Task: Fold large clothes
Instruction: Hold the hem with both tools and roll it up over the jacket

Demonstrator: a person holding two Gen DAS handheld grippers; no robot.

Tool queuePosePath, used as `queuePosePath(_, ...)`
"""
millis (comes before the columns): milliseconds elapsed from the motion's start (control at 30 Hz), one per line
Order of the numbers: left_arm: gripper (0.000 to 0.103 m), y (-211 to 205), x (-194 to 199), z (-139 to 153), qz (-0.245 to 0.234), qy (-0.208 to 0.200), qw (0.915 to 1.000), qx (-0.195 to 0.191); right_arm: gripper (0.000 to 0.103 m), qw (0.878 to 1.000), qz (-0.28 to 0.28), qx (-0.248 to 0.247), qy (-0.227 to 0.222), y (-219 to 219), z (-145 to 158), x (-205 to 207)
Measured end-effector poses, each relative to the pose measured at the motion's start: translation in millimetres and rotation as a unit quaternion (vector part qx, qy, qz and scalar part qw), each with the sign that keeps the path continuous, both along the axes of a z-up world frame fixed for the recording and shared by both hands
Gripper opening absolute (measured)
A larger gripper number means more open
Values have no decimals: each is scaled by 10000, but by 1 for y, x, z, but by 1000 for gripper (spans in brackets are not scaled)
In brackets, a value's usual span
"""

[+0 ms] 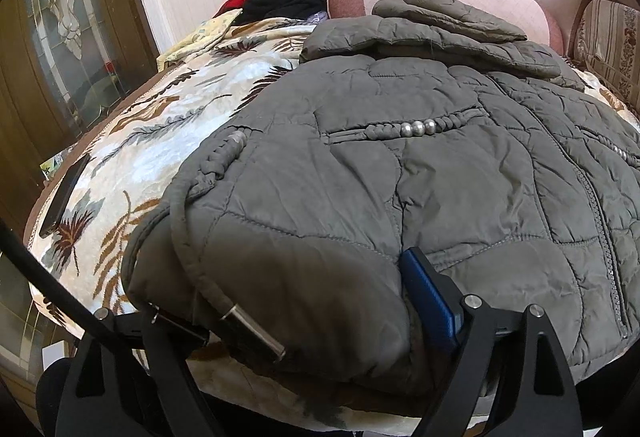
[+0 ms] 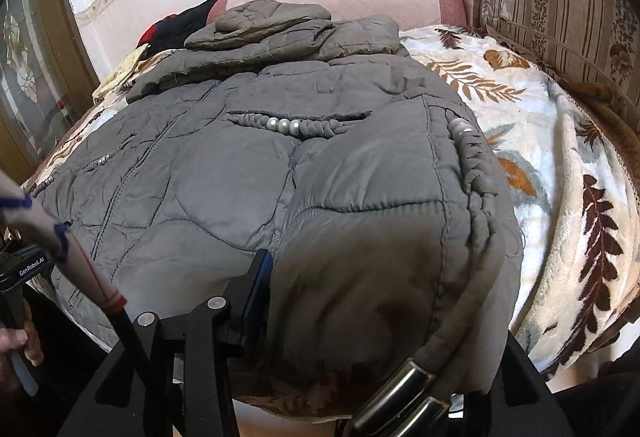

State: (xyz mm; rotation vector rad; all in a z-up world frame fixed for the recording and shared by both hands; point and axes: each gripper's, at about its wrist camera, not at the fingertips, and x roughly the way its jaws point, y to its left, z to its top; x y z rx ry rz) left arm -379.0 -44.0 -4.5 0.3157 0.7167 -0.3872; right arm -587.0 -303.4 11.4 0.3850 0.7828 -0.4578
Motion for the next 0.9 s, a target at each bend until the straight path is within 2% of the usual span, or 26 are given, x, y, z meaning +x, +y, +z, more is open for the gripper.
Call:
queuePosePath(167,88,1,2,0,17,31,10000,-24,55,9999,-12,-97,25,2,0,1)
queuePosePath(233,88,1,2,-1,26,38,10000,-26,60,10000,-33,-43,26,1,-1,2)
queuePosePath(533,90,1,3,-2,42,60,10000,-35,71,9997,-87,1,224,-2,-1,5)
queuePosePath(900,91,2,4,-1,55,86,9999,-64,73,9994,-101,-67,331,-1,-1,7)
